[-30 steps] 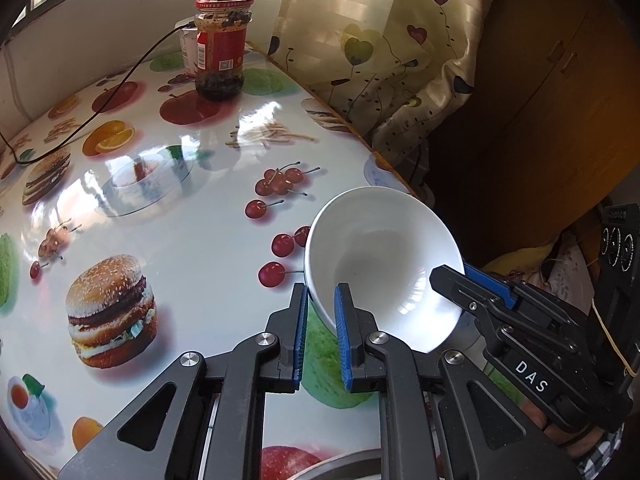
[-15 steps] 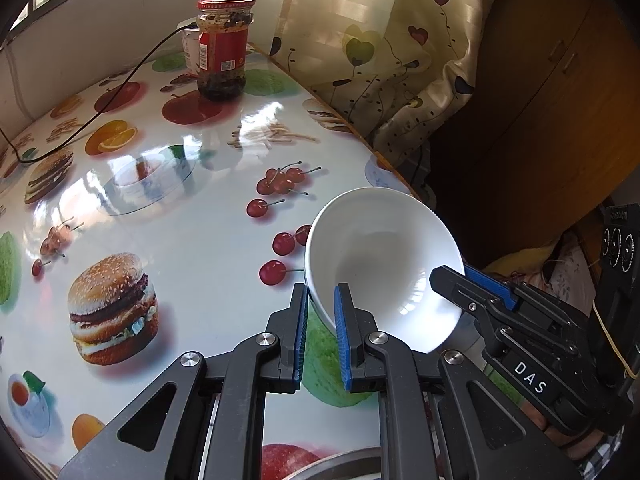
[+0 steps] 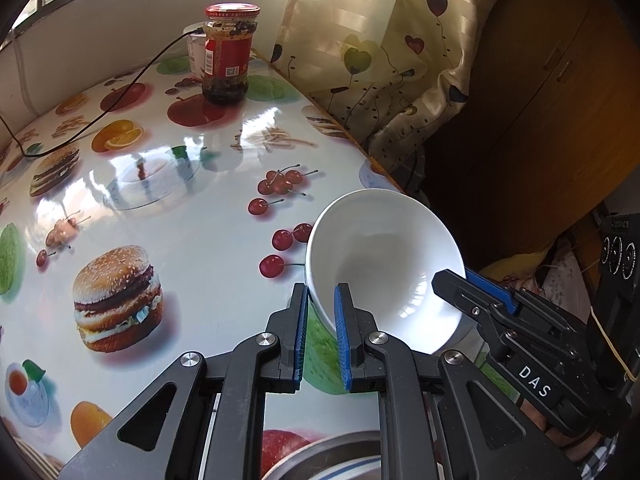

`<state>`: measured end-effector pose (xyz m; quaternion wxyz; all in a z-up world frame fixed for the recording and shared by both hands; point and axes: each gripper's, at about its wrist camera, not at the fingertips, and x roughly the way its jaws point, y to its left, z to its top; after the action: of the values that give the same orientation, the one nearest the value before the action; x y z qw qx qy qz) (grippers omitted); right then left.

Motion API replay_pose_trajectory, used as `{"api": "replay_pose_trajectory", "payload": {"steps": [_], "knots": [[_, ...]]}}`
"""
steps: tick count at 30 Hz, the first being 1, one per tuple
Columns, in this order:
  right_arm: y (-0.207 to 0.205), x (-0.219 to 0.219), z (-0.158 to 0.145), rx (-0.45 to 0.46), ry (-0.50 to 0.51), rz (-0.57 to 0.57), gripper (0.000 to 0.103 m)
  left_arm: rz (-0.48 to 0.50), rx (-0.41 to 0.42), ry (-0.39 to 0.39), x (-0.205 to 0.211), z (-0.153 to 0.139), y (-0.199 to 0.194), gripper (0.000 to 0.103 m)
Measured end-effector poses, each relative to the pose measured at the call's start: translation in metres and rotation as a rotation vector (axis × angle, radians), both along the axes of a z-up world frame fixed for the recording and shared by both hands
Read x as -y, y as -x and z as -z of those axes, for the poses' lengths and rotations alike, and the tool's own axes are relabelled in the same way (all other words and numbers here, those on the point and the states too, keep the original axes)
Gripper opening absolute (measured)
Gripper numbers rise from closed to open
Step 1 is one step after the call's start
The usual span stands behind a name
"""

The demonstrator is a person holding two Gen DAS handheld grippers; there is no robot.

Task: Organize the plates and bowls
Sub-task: 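Close the left tool on the blue-rimmed bowl rim while the right tool grips it, then lift the blue-rimmed bowl and carry it over the bowl stack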

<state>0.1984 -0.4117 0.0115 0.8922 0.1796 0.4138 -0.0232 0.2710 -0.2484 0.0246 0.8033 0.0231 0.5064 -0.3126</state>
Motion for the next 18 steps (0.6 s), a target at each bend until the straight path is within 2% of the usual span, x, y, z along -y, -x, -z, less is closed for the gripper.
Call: {"api": "replay_pose_trajectory", "payload": {"steps": [18], "knots": [[0.036, -0.019, -0.037, 0.077, 0.017, -0.016, 0.019, -0.017, 0.057, 0.045, -0.022, -0.030, 0.032, 0.014]]}}
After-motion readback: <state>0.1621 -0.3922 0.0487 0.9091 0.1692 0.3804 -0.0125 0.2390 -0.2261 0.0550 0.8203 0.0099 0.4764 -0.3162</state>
